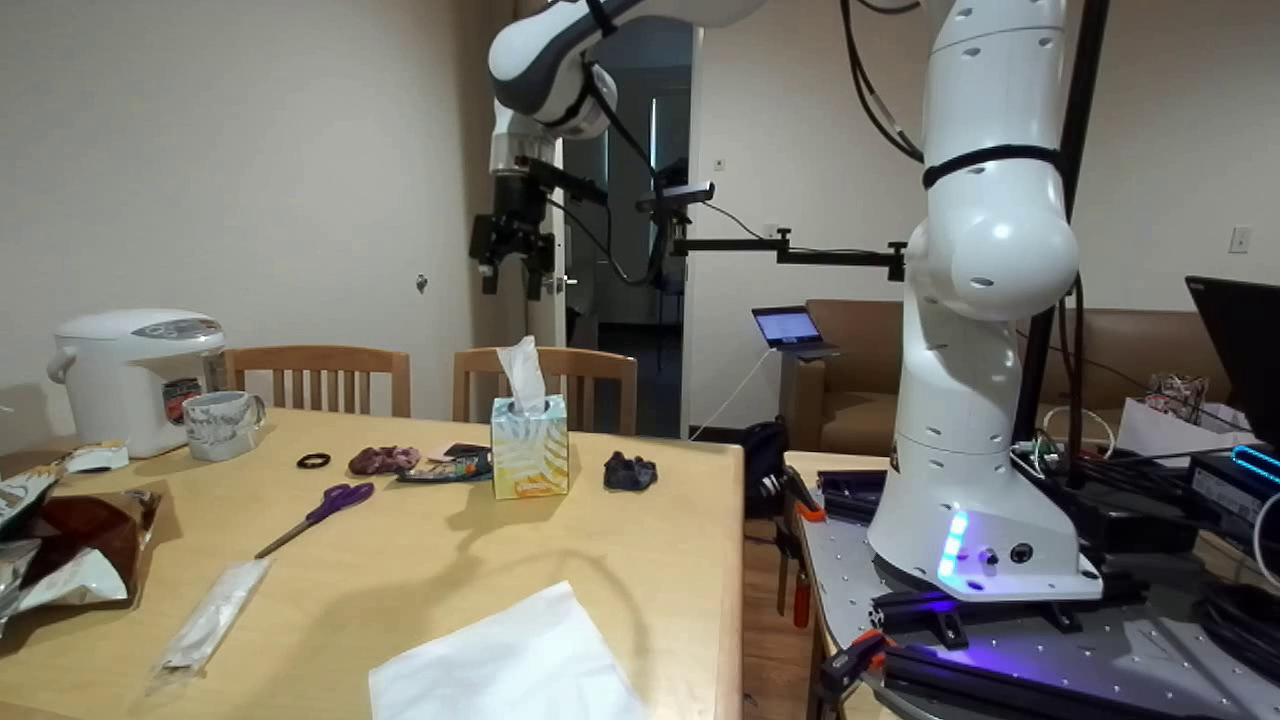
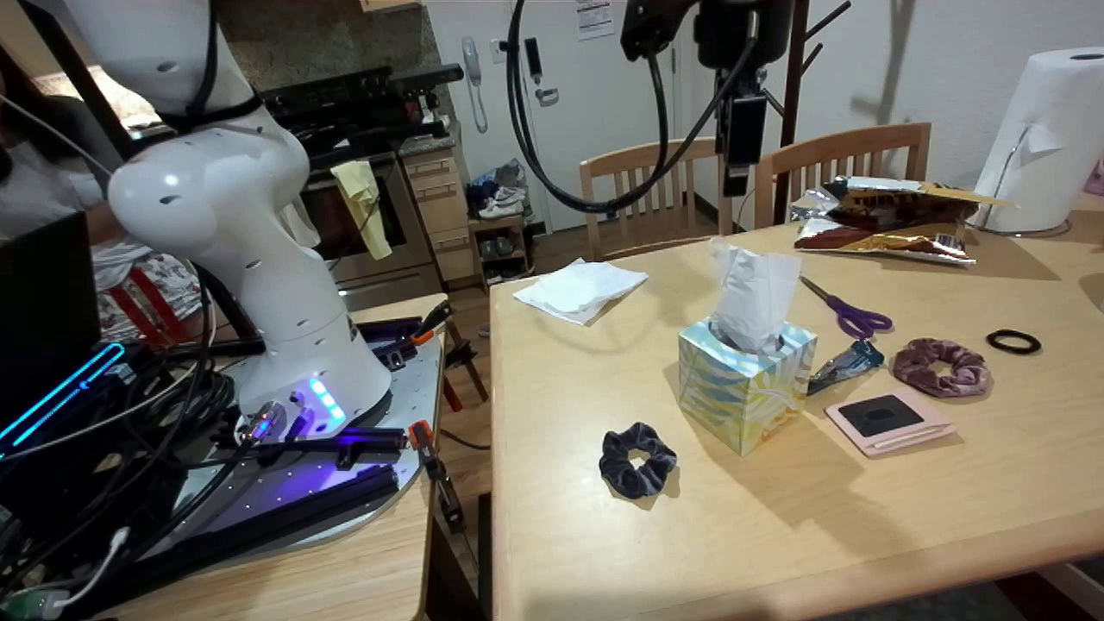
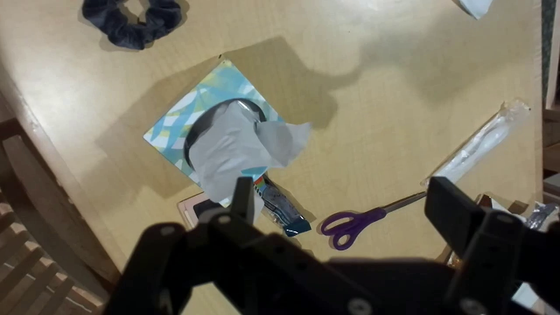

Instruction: Remove a tissue from the box and put it on the table

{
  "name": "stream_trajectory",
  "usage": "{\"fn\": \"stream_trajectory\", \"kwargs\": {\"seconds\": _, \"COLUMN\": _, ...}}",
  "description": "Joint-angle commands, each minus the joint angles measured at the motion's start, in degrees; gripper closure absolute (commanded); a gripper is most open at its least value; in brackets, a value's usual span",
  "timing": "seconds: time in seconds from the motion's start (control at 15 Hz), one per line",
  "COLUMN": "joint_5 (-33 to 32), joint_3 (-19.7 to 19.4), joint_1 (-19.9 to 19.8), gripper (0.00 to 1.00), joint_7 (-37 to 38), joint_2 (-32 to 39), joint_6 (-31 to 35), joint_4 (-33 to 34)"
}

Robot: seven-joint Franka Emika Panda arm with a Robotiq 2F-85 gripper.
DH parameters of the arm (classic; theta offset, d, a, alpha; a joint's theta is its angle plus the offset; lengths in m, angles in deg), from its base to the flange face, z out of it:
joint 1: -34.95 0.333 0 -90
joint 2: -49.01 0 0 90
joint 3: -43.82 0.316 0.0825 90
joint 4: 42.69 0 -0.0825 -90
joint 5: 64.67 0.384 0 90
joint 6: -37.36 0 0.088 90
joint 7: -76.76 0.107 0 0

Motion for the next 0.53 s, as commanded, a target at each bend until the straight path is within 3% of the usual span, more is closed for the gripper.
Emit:
{"fn": "stream_trajectory", "kwargs": {"seconds": 0.0, "joint_5": 2.3, "joint_3": 0.2, "joint_1": -1.2, "gripper": 0.00, "joint_7": 1.8, "joint_2": -0.4, "joint_6": 2.5, "joint_4": -2.7}}
{"fn": "stream_trajectory", "kwargs": {"seconds": 0.47, "joint_5": -3.7, "joint_3": -0.7, "joint_1": -2.0, "gripper": 0.00, "joint_7": 1.2, "joint_2": -2.4, "joint_6": -2.7, "joint_4": -4.8}}
